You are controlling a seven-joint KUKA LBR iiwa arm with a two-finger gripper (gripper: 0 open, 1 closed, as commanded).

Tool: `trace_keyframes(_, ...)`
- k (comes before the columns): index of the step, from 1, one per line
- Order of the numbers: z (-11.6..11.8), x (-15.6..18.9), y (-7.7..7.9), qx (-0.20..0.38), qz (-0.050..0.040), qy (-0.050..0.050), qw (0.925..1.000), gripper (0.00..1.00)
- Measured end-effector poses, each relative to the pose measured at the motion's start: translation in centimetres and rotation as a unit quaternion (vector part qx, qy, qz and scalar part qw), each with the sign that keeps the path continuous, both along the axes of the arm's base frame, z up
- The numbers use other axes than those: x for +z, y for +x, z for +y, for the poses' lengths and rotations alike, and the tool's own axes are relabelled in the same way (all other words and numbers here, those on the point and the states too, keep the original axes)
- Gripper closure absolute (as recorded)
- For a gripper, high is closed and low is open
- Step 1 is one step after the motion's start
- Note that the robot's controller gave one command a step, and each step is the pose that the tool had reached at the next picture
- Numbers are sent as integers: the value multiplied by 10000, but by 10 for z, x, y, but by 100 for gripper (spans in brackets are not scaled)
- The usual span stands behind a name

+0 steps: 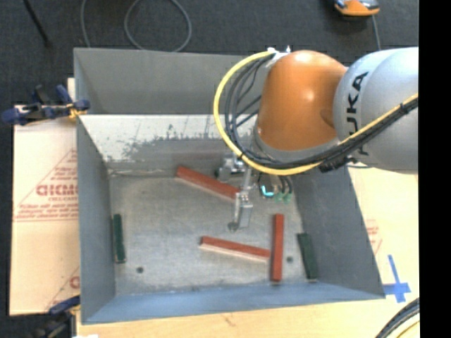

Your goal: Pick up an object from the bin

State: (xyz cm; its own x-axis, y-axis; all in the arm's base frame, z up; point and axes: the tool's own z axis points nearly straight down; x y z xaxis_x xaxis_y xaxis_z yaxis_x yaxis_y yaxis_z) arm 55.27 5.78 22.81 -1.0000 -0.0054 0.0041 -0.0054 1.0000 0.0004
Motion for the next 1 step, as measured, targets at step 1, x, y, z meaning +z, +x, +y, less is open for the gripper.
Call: trace_keyframes(1,-36,-61,-79,-975,2,-8,9952,0)
